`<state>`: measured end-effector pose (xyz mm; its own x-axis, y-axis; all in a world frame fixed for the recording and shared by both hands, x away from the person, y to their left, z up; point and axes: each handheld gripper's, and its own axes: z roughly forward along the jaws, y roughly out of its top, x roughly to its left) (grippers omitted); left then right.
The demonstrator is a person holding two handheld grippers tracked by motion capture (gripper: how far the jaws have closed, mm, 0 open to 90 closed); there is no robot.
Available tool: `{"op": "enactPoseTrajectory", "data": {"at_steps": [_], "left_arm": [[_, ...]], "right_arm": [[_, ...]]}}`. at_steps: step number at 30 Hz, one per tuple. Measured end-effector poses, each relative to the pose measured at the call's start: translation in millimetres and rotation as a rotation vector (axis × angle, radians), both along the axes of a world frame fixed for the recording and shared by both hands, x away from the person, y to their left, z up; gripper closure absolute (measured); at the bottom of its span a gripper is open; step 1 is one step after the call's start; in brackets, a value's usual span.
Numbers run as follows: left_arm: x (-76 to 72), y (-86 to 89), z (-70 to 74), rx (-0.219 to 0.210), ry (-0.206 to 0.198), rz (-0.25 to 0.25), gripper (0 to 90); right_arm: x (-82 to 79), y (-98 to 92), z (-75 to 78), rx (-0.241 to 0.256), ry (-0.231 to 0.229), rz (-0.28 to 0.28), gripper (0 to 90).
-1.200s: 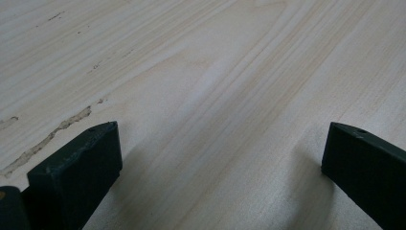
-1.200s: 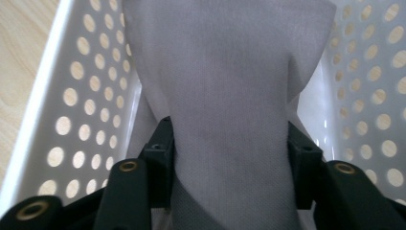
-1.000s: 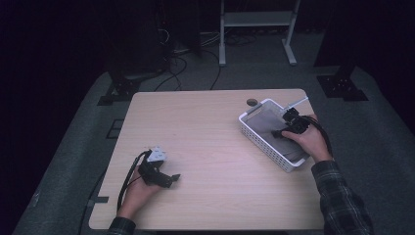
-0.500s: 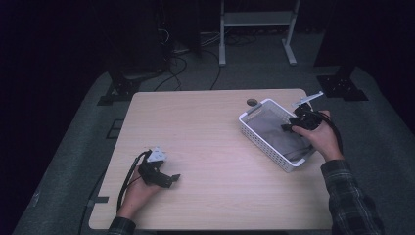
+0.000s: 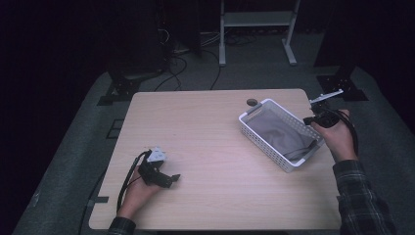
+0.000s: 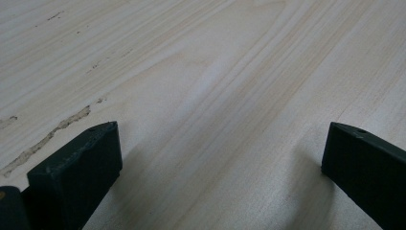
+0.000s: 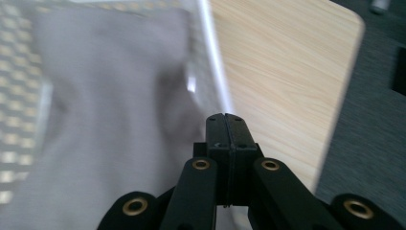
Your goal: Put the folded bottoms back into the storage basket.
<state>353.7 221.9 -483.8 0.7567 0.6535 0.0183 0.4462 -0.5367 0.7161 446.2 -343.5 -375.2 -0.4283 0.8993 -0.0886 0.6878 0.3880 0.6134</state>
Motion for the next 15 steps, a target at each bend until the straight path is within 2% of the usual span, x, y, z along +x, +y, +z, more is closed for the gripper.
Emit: {"op": "enactPoseTrajectory", "data": {"at_steps": [5,11,15], "left_arm": [[0.0,0.0,0.0,0.000,0.000,0.000,0.0],[0.0,0.0,0.0,0.000,0.000,0.000,0.0],[0.0,0.0,0.0,0.000,0.001,0.000,0.0]], "right_arm": [[1.1,-14.1,-5.3,-0.012,0.008,-0.054,89.3],[0.6,-24.0,-16.3,-0.036,0.045,-0.080,89.3],[-0.4,-28.0,-19.7,-0.025,0.064,-0.085,89.4]]}}
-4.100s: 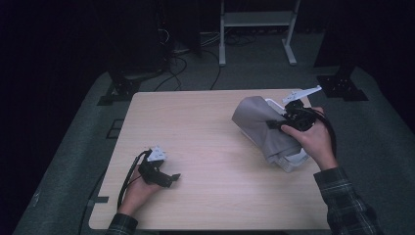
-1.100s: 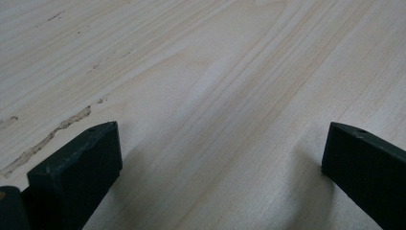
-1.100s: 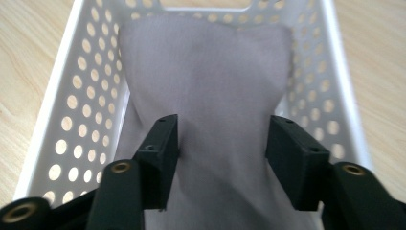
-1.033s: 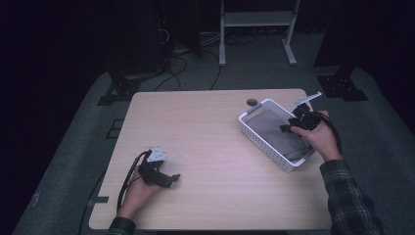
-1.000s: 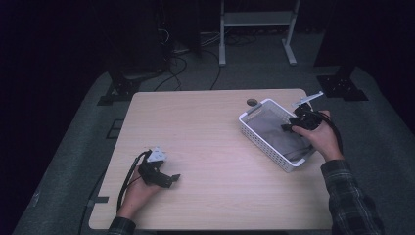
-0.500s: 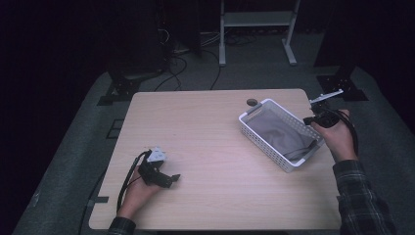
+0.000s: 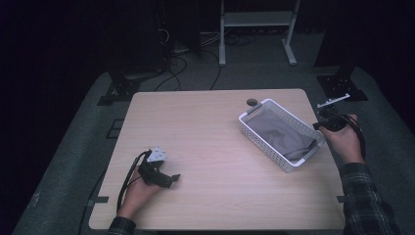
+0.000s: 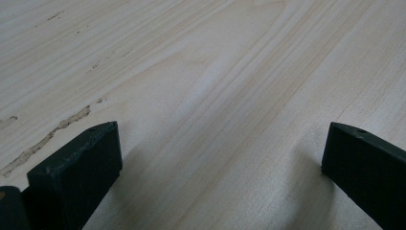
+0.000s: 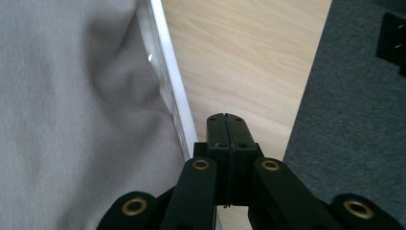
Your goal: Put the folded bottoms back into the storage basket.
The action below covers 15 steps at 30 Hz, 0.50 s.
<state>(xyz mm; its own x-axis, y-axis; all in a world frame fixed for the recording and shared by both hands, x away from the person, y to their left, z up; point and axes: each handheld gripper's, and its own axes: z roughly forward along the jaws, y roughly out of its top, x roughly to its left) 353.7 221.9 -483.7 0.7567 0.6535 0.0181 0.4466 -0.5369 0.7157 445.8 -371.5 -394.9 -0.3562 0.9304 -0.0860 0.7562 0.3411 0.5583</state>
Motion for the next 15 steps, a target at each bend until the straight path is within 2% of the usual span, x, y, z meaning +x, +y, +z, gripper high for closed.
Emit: {"op": "enactPoseTrajectory", "data": {"at_steps": [9,15], "left_arm": [[0.0,0.0,0.0,0.000,0.000,0.000,0.0],[0.0,0.1,0.3,0.002,0.002,-0.001,0.0]], "right_arm": [[-7.9,5.5,-4.6,0.057,0.032,0.033,89.5],[-17.7,16.1,-8.8,0.083,0.031,0.062,89.5]]}}
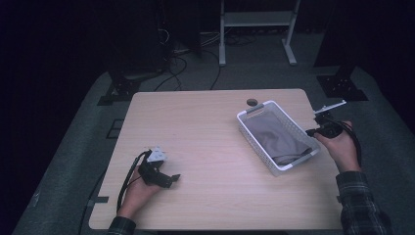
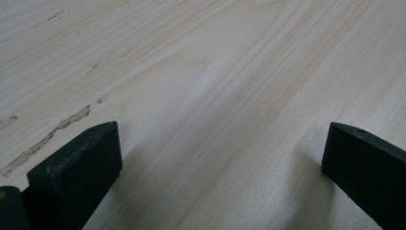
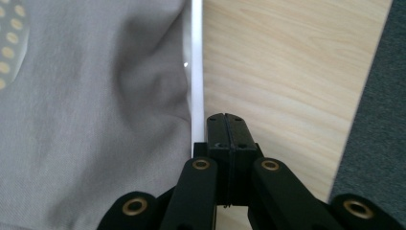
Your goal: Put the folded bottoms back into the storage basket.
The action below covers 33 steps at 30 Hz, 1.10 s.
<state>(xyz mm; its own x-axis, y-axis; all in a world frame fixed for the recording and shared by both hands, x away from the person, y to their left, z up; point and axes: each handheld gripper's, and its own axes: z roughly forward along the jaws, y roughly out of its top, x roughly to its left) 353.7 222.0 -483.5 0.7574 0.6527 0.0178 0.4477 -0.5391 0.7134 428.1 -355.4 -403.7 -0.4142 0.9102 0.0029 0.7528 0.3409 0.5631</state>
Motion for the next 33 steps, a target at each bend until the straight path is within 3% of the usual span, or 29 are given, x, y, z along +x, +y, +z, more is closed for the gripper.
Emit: {"op": "enactPoseTrajectory", "data": {"at_steps": [8,20,33], "left_arm": [[0.2,-0.1,-0.1,-0.001,0.000,-0.002,0.0],[0.3,-0.2,-0.1,-0.002,-0.003,-0.001,0.0],[0.2,-0.2,-0.1,-0.003,-0.001,-0.001,0.0]], "right_arm": [[-14.0,13.9,-1.4,0.018,-0.013,0.027,89.5],[-37.5,46.9,-2.4,0.033,-0.033,0.112,89.4],[-49.3,79.8,-8.6,0.049,-0.039,0.197,89.4]]}}
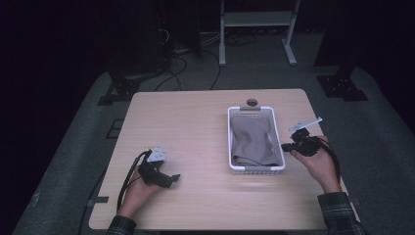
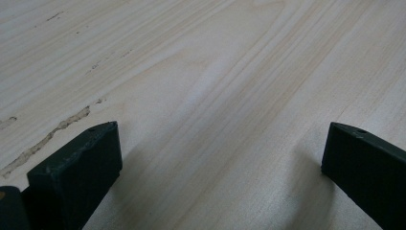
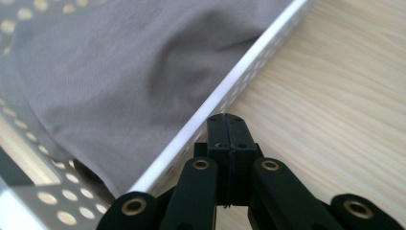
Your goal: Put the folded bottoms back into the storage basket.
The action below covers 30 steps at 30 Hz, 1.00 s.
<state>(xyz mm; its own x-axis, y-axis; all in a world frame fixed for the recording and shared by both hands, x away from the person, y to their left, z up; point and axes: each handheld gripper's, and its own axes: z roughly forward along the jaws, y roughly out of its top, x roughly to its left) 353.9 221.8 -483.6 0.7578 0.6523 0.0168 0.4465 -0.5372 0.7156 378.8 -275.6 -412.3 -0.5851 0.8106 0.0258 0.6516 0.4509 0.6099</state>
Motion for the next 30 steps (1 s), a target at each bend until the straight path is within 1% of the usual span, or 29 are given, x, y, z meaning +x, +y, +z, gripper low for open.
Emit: {"op": "enactPoseTrajectory", "data": {"at_steps": [1,3,5,7,8,10,11,13,16,18,21,24,27,30], "left_arm": [[0.0,0.0,0.0,0.000,0.000,0.000,0.0],[-0.1,0.0,0.0,0.001,0.000,-0.002,0.0],[-0.1,0.0,0.0,0.000,0.000,-0.002,0.0],[0.0,0.0,0.0,0.000,0.000,-0.002,0.0],[0.0,0.0,0.0,0.000,0.000,-0.002,0.0],[0.0,0.0,0.0,0.000,0.000,-0.002,0.0],[0.0,0.0,0.0,0.000,0.000,-0.002,0.0],[0.0,0.0,0.0,0.000,0.000,-0.002,0.0],[-0.1,-0.1,0.0,0.000,0.000,-0.002,0.0],[-0.1,-0.1,0.0,0.000,0.000,-0.002,0.0],[-0.1,-0.1,0.0,0.000,0.000,-0.002,0.0],[-0.1,-0.1,0.0,0.000,0.000,-0.002,0.0],[-0.8,0.3,0.2,0.002,0.003,-0.006,0.0],[-0.8,0.3,0.2,0.002,0.003,-0.006,0.0]], "right_arm": [[0.2,2.0,-1.1,-0.004,0.001,0.008,89.5],[0.5,5.6,-3.0,-0.017,0.003,0.002,89.4],[0.8,3.6,-2.7,-0.005,-0.009,-0.003,88.8],[0.7,-0.8,-1.3,0.010,-0.020,-0.020,82.2],[0.6,-3.4,-1.1,0.022,-0.032,-0.028,77.0],[0.9,-9.1,-2.8,0.044,-0.046,-0.044,63.8],[1.1,-11.6,-4.5,0.052,-0.053,-0.053,61.0],[1.4,-15.6,-8.0,0.066,-0.053,-0.062,53.1],[0.9,-21.3,-12.7,0.084,-0.077,-0.074,45.0],[0.1,-24.7,-14.5,0.096,-0.089,-0.099,42.7],[-1.3,-28.6,-18.6,0.096,-0.108,-0.111,41.8],[-2.1,-31.2,-24.2,0.095,-0.102,-0.116,40.3],[-3.2,-33.6,-30.2,0.086,-0.099,-0.135,39.3],[-2.8,-37.2,-36.2,0.091,-0.103,-0.151,34.1]]}}
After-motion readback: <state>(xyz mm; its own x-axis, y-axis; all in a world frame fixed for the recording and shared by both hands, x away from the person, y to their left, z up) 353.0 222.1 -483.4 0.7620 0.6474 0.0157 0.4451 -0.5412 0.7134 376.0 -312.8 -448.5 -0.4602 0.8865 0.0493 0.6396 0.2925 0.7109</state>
